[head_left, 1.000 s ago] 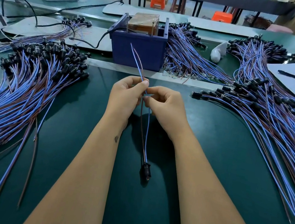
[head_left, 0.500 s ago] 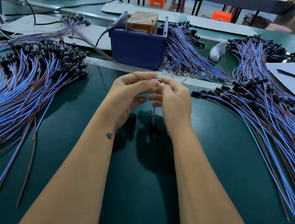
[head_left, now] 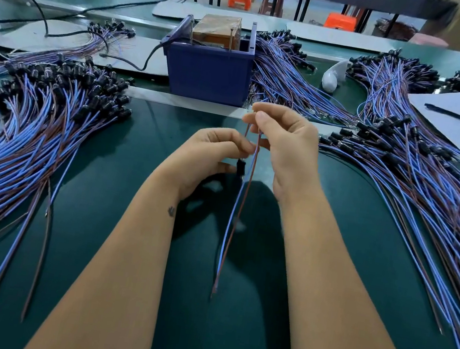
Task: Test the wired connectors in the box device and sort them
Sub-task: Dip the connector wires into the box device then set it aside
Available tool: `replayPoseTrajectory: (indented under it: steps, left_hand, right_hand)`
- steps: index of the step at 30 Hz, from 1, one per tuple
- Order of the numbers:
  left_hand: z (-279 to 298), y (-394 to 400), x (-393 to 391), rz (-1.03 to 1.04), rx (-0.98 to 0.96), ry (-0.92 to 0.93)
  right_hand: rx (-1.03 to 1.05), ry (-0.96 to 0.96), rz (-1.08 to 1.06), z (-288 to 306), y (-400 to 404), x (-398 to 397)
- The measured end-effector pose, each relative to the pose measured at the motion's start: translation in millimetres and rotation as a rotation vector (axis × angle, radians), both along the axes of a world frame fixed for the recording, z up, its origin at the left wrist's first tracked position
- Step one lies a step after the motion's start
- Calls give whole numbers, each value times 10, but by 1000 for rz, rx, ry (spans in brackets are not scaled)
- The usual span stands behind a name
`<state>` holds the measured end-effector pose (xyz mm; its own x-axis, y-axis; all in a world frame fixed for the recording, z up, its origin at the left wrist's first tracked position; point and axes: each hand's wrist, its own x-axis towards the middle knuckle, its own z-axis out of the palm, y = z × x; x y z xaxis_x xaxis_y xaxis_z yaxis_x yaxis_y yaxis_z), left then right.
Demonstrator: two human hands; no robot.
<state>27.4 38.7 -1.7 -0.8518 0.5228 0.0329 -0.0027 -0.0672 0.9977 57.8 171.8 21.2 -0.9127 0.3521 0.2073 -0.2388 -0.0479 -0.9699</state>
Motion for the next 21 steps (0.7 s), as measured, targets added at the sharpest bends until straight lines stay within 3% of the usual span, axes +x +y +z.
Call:
replayPoseTrajectory:
  steps: [3, 6, 10, 17, 21]
  left_hand:
    - [-2, 32, -26, 107, 23, -29]
    - [-34, 62, -29, 264, -9, 107]
    - [-83, 88, -17, 378, -43, 248]
    - [-114, 111, -27, 409, -161, 202]
    - [-131, 127, -30, 421, -199, 190]
  right_hand:
    - [16, 13, 1, 65, 114, 41]
    - [86, -81, -27, 40, 292, 69]
    - [337, -358, -129, -48, 622, 82]
    - [943, -659, -386, -60, 1161, 296]
    - [1073, -832, -555, 14, 1290, 371]
